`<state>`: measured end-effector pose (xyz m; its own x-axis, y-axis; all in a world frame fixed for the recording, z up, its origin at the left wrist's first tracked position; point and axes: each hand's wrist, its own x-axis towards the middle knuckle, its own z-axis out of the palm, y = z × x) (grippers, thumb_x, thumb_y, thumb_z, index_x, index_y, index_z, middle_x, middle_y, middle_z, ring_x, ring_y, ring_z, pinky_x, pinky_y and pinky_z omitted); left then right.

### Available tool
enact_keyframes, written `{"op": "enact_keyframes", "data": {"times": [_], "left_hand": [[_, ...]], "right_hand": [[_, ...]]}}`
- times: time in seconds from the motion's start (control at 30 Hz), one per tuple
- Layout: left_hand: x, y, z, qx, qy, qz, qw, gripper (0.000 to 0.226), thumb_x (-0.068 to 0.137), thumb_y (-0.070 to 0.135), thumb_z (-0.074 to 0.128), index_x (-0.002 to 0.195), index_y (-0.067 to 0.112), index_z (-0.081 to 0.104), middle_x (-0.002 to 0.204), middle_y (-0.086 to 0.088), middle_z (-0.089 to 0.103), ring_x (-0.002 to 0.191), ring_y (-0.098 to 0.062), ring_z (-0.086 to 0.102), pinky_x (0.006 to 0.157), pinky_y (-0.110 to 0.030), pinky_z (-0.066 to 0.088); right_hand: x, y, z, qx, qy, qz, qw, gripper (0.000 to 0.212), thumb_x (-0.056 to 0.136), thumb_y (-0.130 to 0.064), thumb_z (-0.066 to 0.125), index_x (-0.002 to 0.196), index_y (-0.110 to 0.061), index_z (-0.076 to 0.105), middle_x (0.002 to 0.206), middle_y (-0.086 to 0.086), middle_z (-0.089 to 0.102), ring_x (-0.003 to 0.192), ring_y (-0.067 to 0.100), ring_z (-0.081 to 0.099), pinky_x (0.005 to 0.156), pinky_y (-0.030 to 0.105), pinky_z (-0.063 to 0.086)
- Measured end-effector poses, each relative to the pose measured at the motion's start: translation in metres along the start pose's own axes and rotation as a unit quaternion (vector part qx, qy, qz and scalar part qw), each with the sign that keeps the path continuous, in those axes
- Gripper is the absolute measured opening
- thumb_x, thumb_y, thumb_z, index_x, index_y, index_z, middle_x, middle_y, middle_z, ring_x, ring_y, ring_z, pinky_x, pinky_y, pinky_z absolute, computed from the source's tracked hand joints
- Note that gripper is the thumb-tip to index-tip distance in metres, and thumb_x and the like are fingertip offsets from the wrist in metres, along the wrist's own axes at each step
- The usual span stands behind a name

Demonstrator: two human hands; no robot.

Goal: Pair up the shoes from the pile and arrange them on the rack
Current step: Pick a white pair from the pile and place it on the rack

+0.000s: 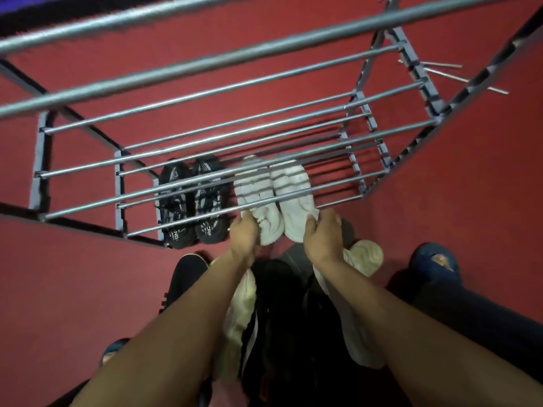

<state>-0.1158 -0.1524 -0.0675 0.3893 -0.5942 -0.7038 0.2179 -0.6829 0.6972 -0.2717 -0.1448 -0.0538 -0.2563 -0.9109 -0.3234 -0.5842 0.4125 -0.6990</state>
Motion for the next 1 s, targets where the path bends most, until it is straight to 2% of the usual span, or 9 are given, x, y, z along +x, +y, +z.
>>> {"op": "enact_keyframes", "data": {"times": [0.1, 0.2, 0.27, 0.33, 0.5, 0.73, 0.83, 0.9, 1.0], "left_hand": [[0.025, 0.0, 0.0, -0.022, 0.02, 0.004, 1.0, 0.014, 0.096, 0.014, 0.049, 0.085, 0.007, 0.054, 0.068, -0.009, 0.055, 0.051, -0.014, 0.054, 0.046, -0.023, 0.046], [0.052, -0.028, 0.003, -0.015, 0.09, -0.048, 0.995, 0.054, 0.074, 0.048, 0.072, 0.095, -0.001, 0.064, 0.088, -0.015, 0.071, 0.072, -0.027, 0.071, 0.068, -0.043, 0.062], [0.06, -0.048, 0.008, -0.01, 0.07, -0.097, 0.993, 0.081, 0.057, 0.066, 0.079, 0.108, 0.004, 0.07, 0.102, -0.015, 0.076, 0.092, -0.031, 0.073, 0.087, -0.056, 0.057], [0.053, -0.048, 0.016, -0.026, 0.031, -0.112, 0.993, 0.059, 0.07, 0.054, 0.081, 0.1, 0.004, 0.07, 0.097, -0.014, 0.076, 0.086, -0.029, 0.073, 0.084, -0.055, 0.059], [0.066, -0.04, 0.002, -0.003, 0.145, -0.036, 0.989, 0.034, 0.078, 0.041, 0.069, 0.091, 0.009, 0.071, 0.08, -0.008, 0.076, 0.078, -0.029, 0.074, 0.08, -0.043, 0.061], [0.059, -0.05, -0.024, 0.096, 0.076, -0.014, 0.992, 0.014, 0.086, 0.024, 0.07, 0.093, 0.013, 0.075, 0.085, -0.003, 0.077, 0.085, -0.026, 0.074, 0.086, -0.046, 0.06], [0.038, -0.048, -0.033, 0.199, 0.006, 0.047, 0.979, 0.023, 0.095, 0.012, 0.06, 0.117, 0.013, 0.069, 0.108, -0.005, 0.074, 0.1, -0.022, 0.069, 0.094, -0.037, 0.056], [0.016, -0.048, -0.045, 0.302, -0.023, 0.081, 0.95, 0.028, 0.097, 0.011, 0.056, 0.122, 0.014, 0.067, 0.114, -0.003, 0.072, 0.105, -0.019, 0.067, 0.094, -0.027, 0.051], [-0.028, -0.052, -0.062, 0.331, 0.086, 0.112, 0.933, 0.021, 0.093, 0.015, 0.055, 0.108, 0.016, 0.071, 0.104, -0.009, 0.075, 0.1, -0.031, 0.069, 0.089, -0.037, 0.054]], "right_hand": [[0.031, 0.002, 0.022, -0.014, -0.047, 0.015, 0.999, 0.031, 0.099, -0.024, 0.053, 0.113, 0.004, 0.052, 0.121, 0.021, 0.052, 0.093, 0.023, 0.05, 0.074, 0.025, 0.032], [0.049, 0.007, 0.038, -0.052, -0.118, 0.06, 0.99, 0.057, 0.085, -0.03, 0.07, 0.125, 0.002, 0.047, 0.13, 0.019, 0.053, 0.11, 0.035, 0.06, 0.089, 0.037, 0.052], [0.051, 0.007, 0.042, -0.079, -0.142, 0.06, 0.985, 0.078, 0.072, -0.032, 0.084, 0.131, -0.002, 0.043, 0.133, 0.015, 0.05, 0.113, 0.034, 0.061, 0.094, 0.041, 0.054], [0.051, 0.008, 0.047, -0.12, -0.139, 0.046, 0.982, 0.085, 0.069, -0.028, 0.088, 0.134, -0.004, 0.039, 0.136, 0.014, 0.043, 0.113, 0.034, 0.06, 0.094, 0.036, 0.053], [0.05, 0.011, 0.06, -0.103, -0.111, -0.018, 0.988, 0.064, 0.078, -0.013, 0.078, 0.132, -0.009, 0.043, 0.132, 0.013, 0.052, 0.116, 0.034, 0.059, 0.093, 0.038, 0.051], [0.048, 0.007, 0.055, -0.209, -0.146, -0.048, 0.966, 0.076, 0.088, -0.012, 0.062, 0.151, -0.022, 0.021, 0.118, 0.012, 0.066, 0.11, 0.036, 0.062, 0.092, 0.047, 0.051], [0.053, 0.002, 0.045, -0.235, -0.202, -0.04, 0.95, 0.085, 0.087, -0.019, 0.061, 0.153, -0.026, 0.009, 0.12, 0.01, 0.064, 0.111, 0.036, 0.06, 0.092, 0.045, 0.051], [0.048, -0.003, 0.031, -0.238, -0.176, -0.08, 0.952, 0.07, 0.088, -0.019, 0.062, 0.148, -0.017, 0.026, 0.126, 0.01, 0.059, 0.118, 0.034, 0.054, 0.096, 0.044, 0.048], [0.015, 0.003, -0.001, -0.2, -0.079, -0.145, 0.966, 0.046, 0.089, -0.016, 0.06, 0.133, -0.006, 0.05, 0.123, 0.014, 0.061, 0.118, 0.033, 0.053, 0.098, 0.044, 0.046]]}}
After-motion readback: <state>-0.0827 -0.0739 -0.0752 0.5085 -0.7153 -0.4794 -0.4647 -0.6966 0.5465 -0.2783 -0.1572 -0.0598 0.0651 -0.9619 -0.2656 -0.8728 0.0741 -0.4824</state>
